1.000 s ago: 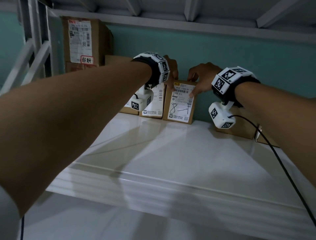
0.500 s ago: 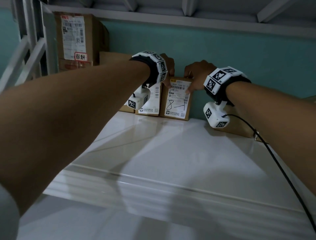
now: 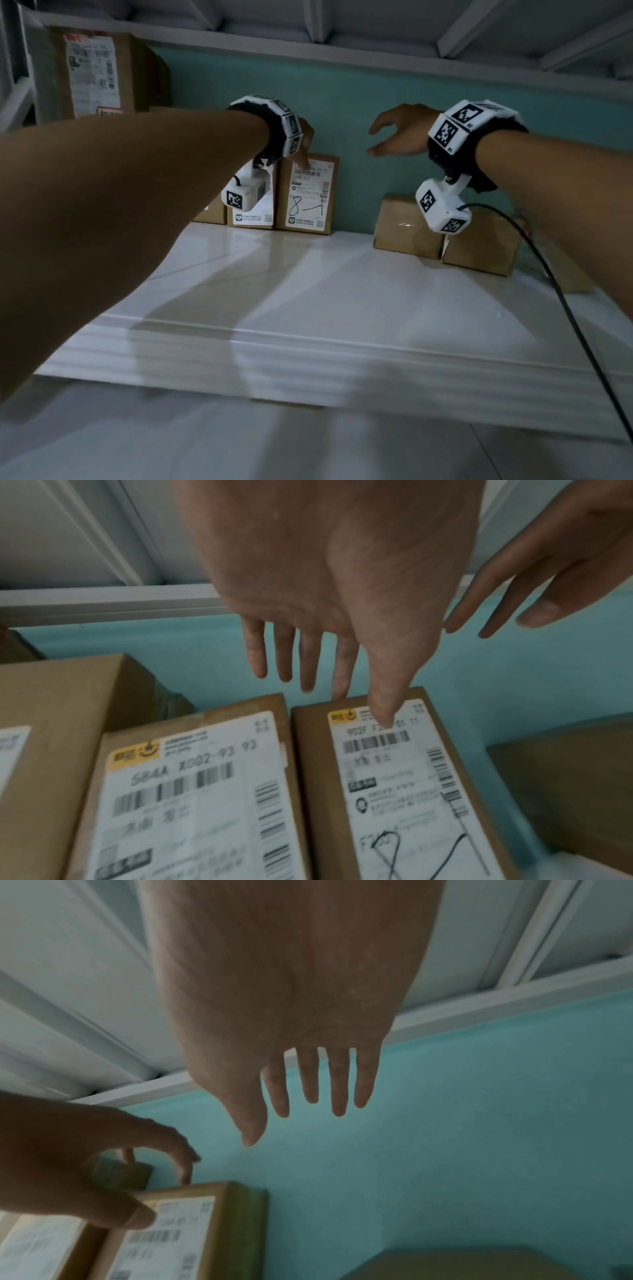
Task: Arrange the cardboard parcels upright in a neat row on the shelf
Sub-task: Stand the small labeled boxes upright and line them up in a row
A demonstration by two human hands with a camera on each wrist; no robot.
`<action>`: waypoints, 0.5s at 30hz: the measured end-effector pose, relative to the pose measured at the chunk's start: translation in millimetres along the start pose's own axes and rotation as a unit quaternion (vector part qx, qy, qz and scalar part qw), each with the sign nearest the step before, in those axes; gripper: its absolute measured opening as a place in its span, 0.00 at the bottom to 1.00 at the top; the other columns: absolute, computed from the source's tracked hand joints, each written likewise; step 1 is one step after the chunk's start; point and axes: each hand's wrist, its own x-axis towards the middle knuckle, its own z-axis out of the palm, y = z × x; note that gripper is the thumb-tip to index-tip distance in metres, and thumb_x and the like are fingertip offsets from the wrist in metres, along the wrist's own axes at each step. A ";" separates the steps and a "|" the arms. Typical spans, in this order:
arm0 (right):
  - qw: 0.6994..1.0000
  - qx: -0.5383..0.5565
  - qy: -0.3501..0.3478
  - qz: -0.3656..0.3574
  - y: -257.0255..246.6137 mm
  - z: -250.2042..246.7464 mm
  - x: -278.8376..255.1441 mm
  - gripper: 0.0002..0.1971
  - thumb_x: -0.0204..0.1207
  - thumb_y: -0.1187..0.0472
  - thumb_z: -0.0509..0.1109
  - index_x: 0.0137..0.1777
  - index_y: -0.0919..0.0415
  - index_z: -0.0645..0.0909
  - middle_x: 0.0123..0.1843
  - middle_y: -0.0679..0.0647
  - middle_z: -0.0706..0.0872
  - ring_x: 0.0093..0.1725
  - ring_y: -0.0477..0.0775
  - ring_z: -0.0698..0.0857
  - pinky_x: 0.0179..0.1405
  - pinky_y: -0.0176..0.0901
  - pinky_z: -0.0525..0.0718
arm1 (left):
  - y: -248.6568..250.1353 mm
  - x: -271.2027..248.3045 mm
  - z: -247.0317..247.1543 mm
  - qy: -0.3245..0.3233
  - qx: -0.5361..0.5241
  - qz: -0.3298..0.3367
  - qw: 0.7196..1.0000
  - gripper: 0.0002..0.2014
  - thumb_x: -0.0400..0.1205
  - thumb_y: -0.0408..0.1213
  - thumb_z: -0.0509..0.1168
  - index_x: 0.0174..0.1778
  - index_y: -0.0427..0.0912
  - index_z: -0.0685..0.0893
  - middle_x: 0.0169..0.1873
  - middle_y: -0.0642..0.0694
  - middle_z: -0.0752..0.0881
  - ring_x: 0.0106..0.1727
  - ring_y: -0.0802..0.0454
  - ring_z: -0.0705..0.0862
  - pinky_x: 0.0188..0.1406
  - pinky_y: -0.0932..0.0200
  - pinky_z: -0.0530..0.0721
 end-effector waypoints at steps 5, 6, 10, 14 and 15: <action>0.999 -0.021 -0.016 0.027 32.0 -15.4 -21.0 0.25 0.78 0.48 0.70 0.74 0.52 0.75 0.77 0.55 0.74 0.75 0.59 0.73 0.73 0.45 0.69 | 27.8 -8.1 -28.2 0.056 -0.016 0.027 0.998 0.31 0.77 0.61 0.67 0.73 0.50 0.76 0.77 0.38 0.62 0.75 0.32 0.66 0.73 0.37 0.69; 0.999 -0.025 -0.019 0.031 37.8 -15.8 -24.5 0.25 0.78 0.48 0.70 0.74 0.53 0.75 0.76 0.55 0.75 0.74 0.59 0.74 0.72 0.45 0.70 | 37.3 -8.6 -34.6 0.067 -0.019 0.035 0.997 0.31 0.77 0.63 0.65 0.73 0.51 0.75 0.77 0.39 0.62 0.75 0.32 0.67 0.73 0.36 0.69; 0.997 -0.040 -0.044 0.050 59.3 -13.6 -36.9 0.24 0.78 0.46 0.69 0.72 0.52 0.78 0.75 0.55 0.76 0.73 0.58 0.74 0.72 0.45 0.70 | 87.8 -10.4 -57.8 0.061 -0.087 0.077 0.991 0.29 0.84 0.59 0.58 0.76 0.44 0.73 0.76 0.39 0.68 0.75 0.39 0.69 0.71 0.48 0.69; 0.993 -0.063 -0.076 0.069 81.3 -12.2 -52.7 0.25 0.76 0.41 0.69 0.72 0.48 0.77 0.77 0.52 0.72 0.76 0.56 0.71 0.73 0.47 0.68 | 138.7 -3.2 -58.4 0.025 -0.112 0.104 0.988 0.33 0.82 0.63 0.56 0.75 0.42 0.75 0.74 0.39 0.73 0.74 0.41 0.73 0.67 0.51 0.71; 0.992 -0.068 -0.079 0.072 87.6 -12.2 -56.9 0.26 0.74 0.40 0.70 0.71 0.47 0.78 0.77 0.51 0.72 0.76 0.56 0.71 0.74 0.48 0.69 | 149.0 -0.6 -57.4 0.017 -0.111 0.101 0.989 0.35 0.81 0.66 0.56 0.74 0.42 0.75 0.74 0.40 0.74 0.73 0.41 0.73 0.68 0.50 0.72</action>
